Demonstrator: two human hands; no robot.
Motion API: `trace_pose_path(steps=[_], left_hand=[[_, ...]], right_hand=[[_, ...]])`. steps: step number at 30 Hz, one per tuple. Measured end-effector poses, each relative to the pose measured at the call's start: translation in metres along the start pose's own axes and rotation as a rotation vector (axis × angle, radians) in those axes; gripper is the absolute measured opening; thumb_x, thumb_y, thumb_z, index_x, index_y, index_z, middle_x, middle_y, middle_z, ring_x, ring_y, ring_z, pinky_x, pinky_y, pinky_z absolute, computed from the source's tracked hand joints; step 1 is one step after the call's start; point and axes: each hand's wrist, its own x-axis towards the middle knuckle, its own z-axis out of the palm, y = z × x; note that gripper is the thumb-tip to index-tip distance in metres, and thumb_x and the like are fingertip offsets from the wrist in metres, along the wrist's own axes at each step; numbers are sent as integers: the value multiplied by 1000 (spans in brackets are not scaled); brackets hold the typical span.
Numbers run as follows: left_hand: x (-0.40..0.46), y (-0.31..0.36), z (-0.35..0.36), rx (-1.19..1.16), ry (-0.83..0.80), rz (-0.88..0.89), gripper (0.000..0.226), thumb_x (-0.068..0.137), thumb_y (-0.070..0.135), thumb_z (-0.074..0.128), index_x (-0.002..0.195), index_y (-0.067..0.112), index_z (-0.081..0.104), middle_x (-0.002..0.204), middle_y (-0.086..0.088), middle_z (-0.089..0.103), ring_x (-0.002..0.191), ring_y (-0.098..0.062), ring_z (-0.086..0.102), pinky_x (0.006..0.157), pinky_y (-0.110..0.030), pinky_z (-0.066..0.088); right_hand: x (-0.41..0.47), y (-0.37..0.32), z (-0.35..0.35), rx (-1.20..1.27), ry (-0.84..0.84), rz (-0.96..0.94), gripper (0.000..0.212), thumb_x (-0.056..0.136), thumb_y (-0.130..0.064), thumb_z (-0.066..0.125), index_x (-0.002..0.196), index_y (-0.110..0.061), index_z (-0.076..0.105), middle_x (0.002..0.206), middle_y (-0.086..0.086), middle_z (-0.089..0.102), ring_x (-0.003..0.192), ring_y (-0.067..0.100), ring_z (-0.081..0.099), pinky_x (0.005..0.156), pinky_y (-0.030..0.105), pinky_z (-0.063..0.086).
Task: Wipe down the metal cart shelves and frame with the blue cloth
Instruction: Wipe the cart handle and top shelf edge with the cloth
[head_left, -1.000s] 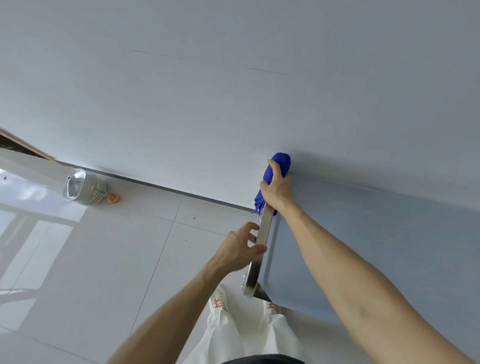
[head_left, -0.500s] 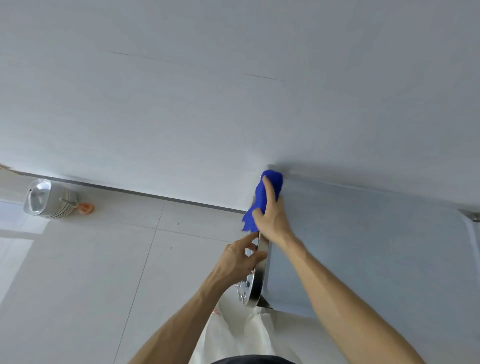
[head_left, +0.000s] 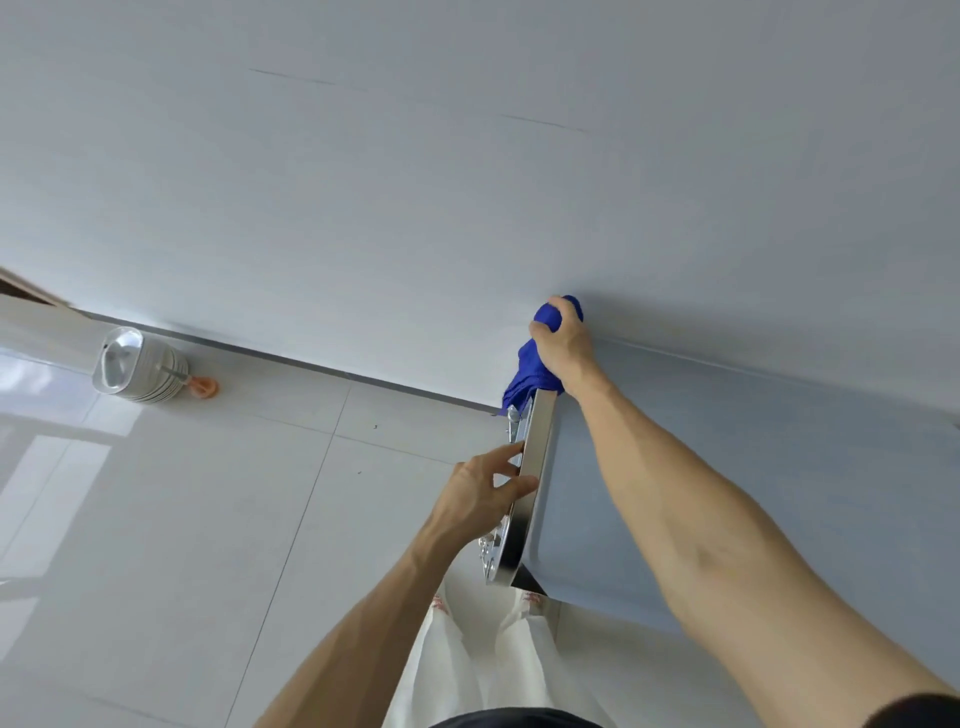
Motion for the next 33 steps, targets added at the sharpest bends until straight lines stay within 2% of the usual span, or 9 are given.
trace_pose_path(steps=[3, 6, 9, 12, 14, 17, 22, 29, 33], left_hand=[[-2, -1, 0, 28, 33, -5, 51, 90, 38, 65, 139, 34, 53, 117, 6, 70, 71, -13, 68, 58, -14, 51], [-5, 0, 1, 43, 53, -5, 46, 90, 42, 65, 134, 33, 56, 108, 15, 67, 67, -5, 67, 60, -6, 44], [-9, -4, -4, 144, 18, 6, 24, 94, 44, 58, 108, 29, 68, 95, 18, 67, 70, 1, 66, 71, -24, 52], [-14, -8, -26, 152, -14, 11, 35, 99, 47, 47, 94, 26, 75, 91, 15, 74, 75, -3, 68, 69, -29, 57], [-17, -9, -44, 115, 28, 22, 35, 100, 44, 45, 93, 26, 74, 90, 15, 74, 75, -7, 70, 67, -30, 57], [-17, -6, -63, 87, 94, 45, 26, 98, 38, 49, 94, 25, 71, 90, 11, 74, 73, -11, 70, 66, -31, 57], [-13, 4, -69, 107, 10, 116, 20, 95, 35, 52, 95, 25, 69, 91, 11, 72, 73, -9, 70, 64, -28, 57], [3, 15, -52, 173, -48, 205, 24, 97, 31, 52, 118, 25, 62, 113, 9, 64, 92, -14, 67, 80, -32, 55], [-6, 15, -32, 192, -120, 219, 39, 95, 29, 57, 133, 26, 53, 122, 8, 59, 91, -8, 67, 73, -17, 53]], right_hand=[[-24, 7, 5, -41, -2, -34, 68, 97, -20, 45, 156, -28, 13, 136, 13, 50, 81, 21, 52, 62, 24, 44], [-63, 24, 10, 10, 23, -120, 74, 96, -18, 48, 157, -31, 8, 136, 11, 51, 81, 17, 51, 57, 9, 41], [-103, 42, 18, 34, 10, -141, 76, 96, -22, 51, 156, -37, 6, 129, 3, 48, 89, 17, 52, 65, 9, 38], [-131, 51, 23, 37, -9, -133, 77, 96, -25, 52, 155, -40, 5, 121, 2, 54, 78, 16, 55, 65, 15, 39], [-143, 55, 27, 45, 5, -121, 77, 97, -25, 52, 156, -39, 5, 124, 6, 54, 82, 21, 57, 70, 23, 42], [-164, 58, 35, 7, 53, -114, 78, 98, -25, 49, 157, -36, -1, 126, 9, 51, 87, 22, 56, 67, 24, 42], [-203, 70, 55, -143, 189, -89, 78, 101, -26, 45, 157, -27, -9, 143, 13, 39, 94, 29, 58, 70, 36, 50], [-255, 118, 92, 34, 364, -109, 82, 94, -21, 61, 157, -34, 9, 136, 0, 55, 107, 22, 61, 88, 21, 47], [-277, 154, 108, 146, 334, -26, 80, 90, -22, 67, 153, -39, 20, 125, -8, 63, 97, 12, 64, 83, 19, 52]])
